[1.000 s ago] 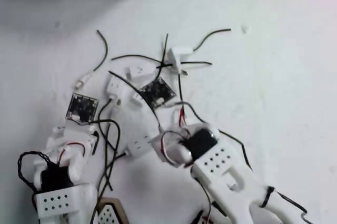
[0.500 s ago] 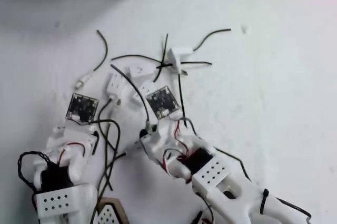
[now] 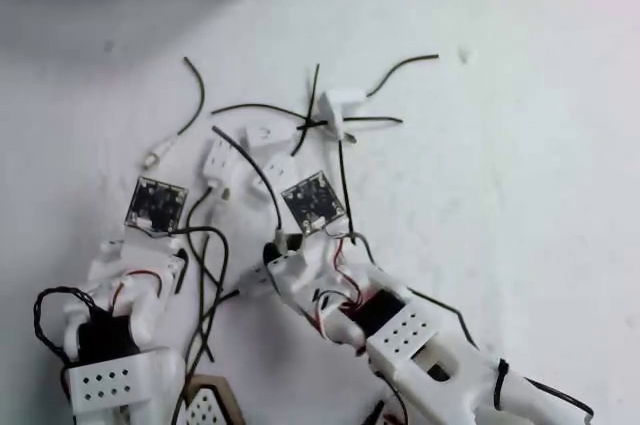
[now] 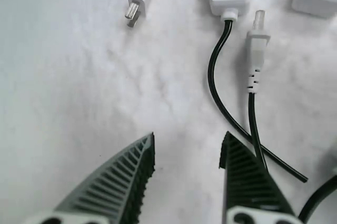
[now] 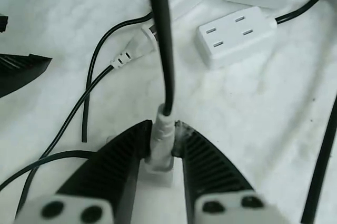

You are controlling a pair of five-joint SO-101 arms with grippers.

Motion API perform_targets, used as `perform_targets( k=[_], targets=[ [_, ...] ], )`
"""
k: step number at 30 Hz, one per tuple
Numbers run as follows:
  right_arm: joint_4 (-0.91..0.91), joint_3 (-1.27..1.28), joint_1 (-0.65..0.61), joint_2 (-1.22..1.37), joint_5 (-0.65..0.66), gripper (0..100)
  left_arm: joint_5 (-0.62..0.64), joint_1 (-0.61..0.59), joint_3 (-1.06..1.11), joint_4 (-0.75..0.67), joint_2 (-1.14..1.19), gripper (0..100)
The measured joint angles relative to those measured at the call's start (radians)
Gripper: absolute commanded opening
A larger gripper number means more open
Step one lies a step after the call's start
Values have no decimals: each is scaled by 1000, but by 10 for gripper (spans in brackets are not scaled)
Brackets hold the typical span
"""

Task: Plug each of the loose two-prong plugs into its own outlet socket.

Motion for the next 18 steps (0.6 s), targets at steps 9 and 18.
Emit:
perform_targets(
  k=[9, 18],
  targets=[
    [0, 0, 0, 3, 0, 17, 0, 0, 0, 0, 0, 211],
    [-160, -5, 5, 203, 0, 17, 0, 0, 0, 0, 0, 211]
  ],
)
